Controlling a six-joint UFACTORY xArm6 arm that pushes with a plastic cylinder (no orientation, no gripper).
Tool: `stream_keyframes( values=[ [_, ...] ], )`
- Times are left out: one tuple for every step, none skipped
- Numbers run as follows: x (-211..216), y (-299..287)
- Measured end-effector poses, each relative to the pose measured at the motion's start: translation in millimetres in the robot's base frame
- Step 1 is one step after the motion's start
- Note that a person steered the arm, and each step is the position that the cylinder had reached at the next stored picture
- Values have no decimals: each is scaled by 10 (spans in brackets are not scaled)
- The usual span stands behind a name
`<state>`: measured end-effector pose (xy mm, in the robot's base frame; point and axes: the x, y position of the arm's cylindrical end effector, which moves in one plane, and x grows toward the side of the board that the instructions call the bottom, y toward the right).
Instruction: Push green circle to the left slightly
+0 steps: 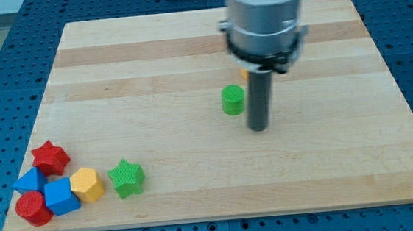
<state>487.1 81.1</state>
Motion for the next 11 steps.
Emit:
stream_keyframes(
  values=[
    [-321, 99],
    [-447, -130],
    [-454, -594],
    [-454, -914],
    [-545, -914],
    [-585, -1054],
    [-421, -1422],
    [-273, -1789],
    [-175, -2034],
    [-174, -2218],
    [-163, -2195]
  ],
)
